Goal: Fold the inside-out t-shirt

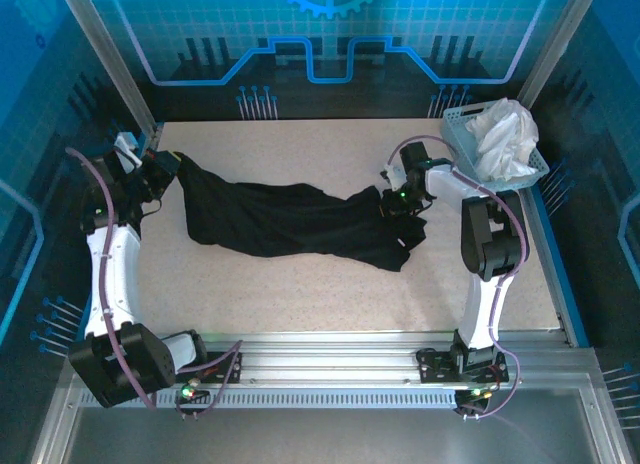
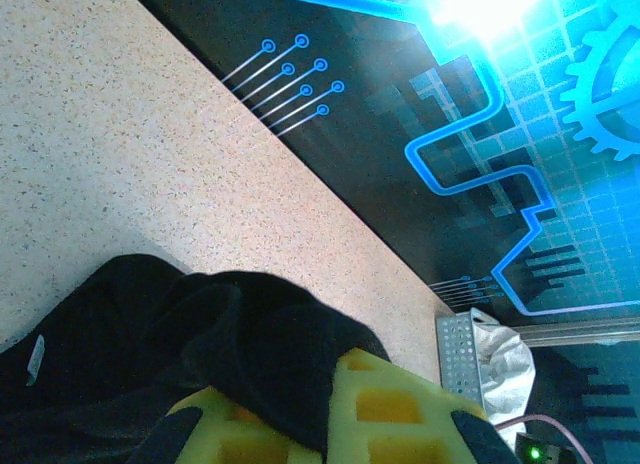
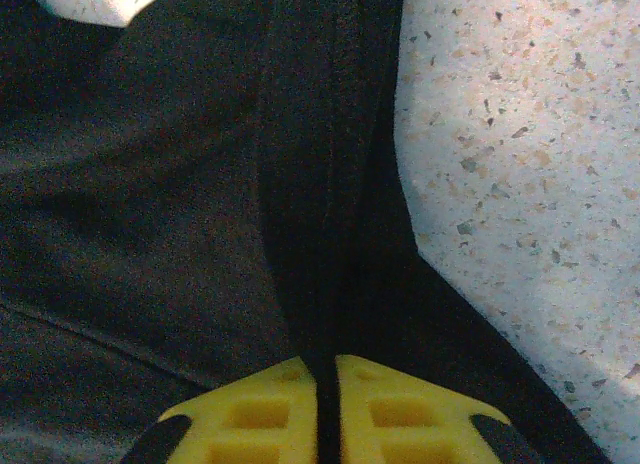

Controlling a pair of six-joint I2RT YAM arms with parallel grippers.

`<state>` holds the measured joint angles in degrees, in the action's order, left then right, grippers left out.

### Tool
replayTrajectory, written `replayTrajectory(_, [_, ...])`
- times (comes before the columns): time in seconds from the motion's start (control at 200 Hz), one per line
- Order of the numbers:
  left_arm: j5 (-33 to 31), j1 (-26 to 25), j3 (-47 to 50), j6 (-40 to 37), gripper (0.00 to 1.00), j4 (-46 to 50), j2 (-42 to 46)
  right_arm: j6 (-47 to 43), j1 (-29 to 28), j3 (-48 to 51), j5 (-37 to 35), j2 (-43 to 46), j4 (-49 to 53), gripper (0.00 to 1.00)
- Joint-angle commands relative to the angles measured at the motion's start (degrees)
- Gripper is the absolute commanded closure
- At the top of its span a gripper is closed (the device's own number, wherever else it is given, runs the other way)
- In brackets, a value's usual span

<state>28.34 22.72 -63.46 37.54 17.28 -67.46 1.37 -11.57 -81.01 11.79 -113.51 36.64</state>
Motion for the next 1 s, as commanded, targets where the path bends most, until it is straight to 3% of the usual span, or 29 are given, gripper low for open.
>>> replayTrajectory(0.0, [1.72, 0.02, 0.18, 0.43, 1.0, -1.9, 1.19, -0.27, -0.57, -1.33, 0.34, 1.91, 0.85, 0.91])
replayTrajectory(0.175, [1.81, -0.02, -0.23, 0.78, 1.0, -1.82, 1.31, 0.1, -0.51, -0.73, 1.07, 7.86, -0.36, 1.0])
replayTrajectory(0.3, [1.82, 0.02, -2.52, 1.55, 1.0, -0.8, 2.13, 2.09, 0.45, 0.83, 5.58, 17.22, -3.06, 1.0])
replayTrajectory(0.525, [-1.23, 2.29, -12.54, -3.35, 1.0, 8.84, 11.45, 5.47, 6.58, 7.72, 9.83, 45.42, -0.89, 1.0])
replayTrajectory(0.615, [-5.6, 3.73, -13.11, -4.48, 1.0, 9.54, 19.23, 6.02, 9.23, 7.81, 7.49, 58.72, 2.69, 1.0])
replayTrajectory(0.69, [-6.57, 3.75, -19.78, -6.49, 1.0, 13.43, 20.22, 5.78, 10.48, 2.81, 4.41, 65.94, 6.76, 1.0])
replayTrajectory(0.865, [-8.05, 3.74, -34.51, -7.15, 1.0, 16.78, 17.86, 3.64, 10.75, -13.73, -1.02, 69.55, 14.3, 1.0])
replayTrajectory(0.995, [-7.74, 3.66, -35.71, -6.37, 1.0, 16.35, 12.23, 3.48, 10.78, -14.04, -3.18, 67.69, 12.14, 1.0])
